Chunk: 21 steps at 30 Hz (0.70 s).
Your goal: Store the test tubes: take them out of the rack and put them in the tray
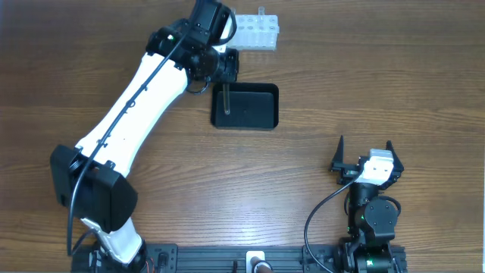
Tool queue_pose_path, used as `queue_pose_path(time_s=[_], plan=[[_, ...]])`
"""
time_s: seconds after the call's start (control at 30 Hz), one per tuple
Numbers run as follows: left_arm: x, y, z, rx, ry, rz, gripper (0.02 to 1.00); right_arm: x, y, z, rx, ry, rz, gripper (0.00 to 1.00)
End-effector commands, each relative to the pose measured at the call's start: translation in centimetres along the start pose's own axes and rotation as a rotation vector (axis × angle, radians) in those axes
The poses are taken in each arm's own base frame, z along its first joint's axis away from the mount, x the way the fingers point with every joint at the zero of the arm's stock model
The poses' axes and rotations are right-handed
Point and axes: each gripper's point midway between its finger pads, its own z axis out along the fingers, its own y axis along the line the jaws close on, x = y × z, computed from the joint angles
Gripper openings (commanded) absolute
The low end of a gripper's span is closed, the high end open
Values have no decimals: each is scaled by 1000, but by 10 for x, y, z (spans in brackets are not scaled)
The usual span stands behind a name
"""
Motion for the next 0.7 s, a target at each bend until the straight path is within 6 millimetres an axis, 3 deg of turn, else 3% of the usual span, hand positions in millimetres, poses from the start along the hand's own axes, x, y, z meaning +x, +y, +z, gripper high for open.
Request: queue_pose_path(time_s=[0.03,0.33,0.7], plan=[[5,2,22,-1,52,-25,84,2,-1,0,3,1,4,991],[16,16,65,-57,122,-33,91,2,-1,0,3,1,4,991],[14,37,85,-130,122,-45,123,2,-1,0,3,1,4,993]])
